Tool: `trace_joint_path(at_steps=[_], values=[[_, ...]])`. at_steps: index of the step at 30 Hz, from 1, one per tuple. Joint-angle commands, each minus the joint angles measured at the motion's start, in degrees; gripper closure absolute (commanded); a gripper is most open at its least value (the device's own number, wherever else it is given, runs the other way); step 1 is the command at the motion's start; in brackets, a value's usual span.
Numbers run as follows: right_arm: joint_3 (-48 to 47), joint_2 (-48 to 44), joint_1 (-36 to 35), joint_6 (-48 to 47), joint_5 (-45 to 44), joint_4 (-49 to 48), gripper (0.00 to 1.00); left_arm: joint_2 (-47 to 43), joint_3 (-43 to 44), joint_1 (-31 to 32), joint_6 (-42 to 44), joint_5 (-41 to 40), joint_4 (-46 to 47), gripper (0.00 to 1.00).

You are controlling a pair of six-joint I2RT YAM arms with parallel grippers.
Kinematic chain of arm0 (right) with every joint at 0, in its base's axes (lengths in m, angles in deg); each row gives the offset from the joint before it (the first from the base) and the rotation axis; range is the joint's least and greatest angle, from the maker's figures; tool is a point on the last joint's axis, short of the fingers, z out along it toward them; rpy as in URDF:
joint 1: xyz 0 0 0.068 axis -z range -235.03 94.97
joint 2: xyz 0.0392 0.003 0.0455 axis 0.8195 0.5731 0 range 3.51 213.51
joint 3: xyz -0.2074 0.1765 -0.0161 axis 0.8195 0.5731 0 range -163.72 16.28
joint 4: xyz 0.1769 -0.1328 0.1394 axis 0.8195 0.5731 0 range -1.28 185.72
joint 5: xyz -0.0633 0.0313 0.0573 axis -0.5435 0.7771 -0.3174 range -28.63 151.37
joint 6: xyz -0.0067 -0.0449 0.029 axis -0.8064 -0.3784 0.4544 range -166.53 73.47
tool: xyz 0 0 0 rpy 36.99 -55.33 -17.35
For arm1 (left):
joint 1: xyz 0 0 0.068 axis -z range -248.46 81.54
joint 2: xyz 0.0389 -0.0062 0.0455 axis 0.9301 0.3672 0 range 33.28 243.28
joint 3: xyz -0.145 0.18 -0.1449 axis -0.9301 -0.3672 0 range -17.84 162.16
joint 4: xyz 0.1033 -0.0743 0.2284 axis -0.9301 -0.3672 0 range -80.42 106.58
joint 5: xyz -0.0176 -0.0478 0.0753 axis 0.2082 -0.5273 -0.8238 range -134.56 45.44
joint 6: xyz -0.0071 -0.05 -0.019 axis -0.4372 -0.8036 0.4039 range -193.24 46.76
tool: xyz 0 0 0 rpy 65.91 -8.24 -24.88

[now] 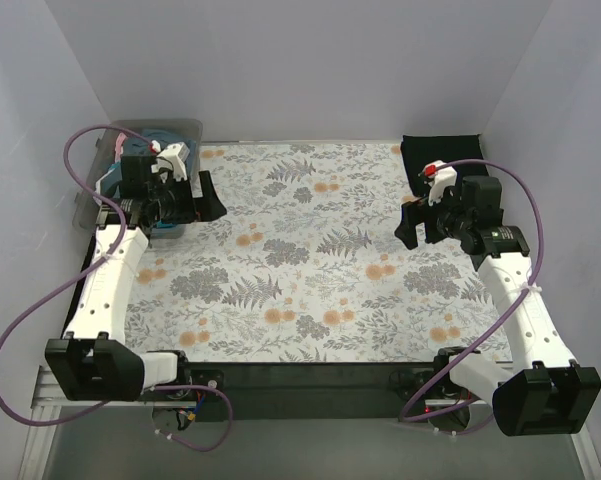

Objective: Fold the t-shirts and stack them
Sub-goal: Grab the tshirt from the pile

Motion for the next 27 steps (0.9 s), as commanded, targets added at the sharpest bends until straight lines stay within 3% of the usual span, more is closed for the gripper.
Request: trace_joint_path(at_steps=[1, 6, 10, 15, 18, 20, 24, 27], values=[[0.9, -1.2, 0.0, -0.4, 3.2, -1.7, 0.02, 5.5, 6.7, 0.1, 0.5, 2.5, -3.2, 0.02], [0.3, -0.9, 0.0, -2.2, 3.5, -0.9, 0.02, 16.1, 19.0, -0.9, 6.5, -1.5, -6.3, 0.02], [0.2, -1.8, 0.1, -4.3, 0.4, -0.7, 0.02, 25.4, 30.4, -8.4, 10.2, -2.6, -6.2, 0.02], [0.6, -2.0, 0.1, -4.6, -1.2, -0.7, 0.02, 45.4, 53.8, -14.6, 11.7, -4.0, -6.8, 0.02], [0.8, -1.6, 0.1, -5.4, 4.8, -0.3, 0.02, 54.9, 66.4, -15.7, 12.8, -6.0, -7.2, 0.02], [0.9, -0.7, 0.1, -4.9, 6.6, -0.3, 0.02, 56.7, 67.5, -15.8, 13.6, -8.8, -4.5, 0.02], [1.5, 1.0, 0.1, -4.4, 9.3, -0.4, 0.02, 55.1, 56.1, -15.9, 16.1, -13.6, 11.1, 0.02], [1.7, 2.2, 0.1, -4.6, 9.8, -0.2, 0.02, 57.6, 53.9, -16.2, 17.1, -13.5, 12.3, 0.02]])
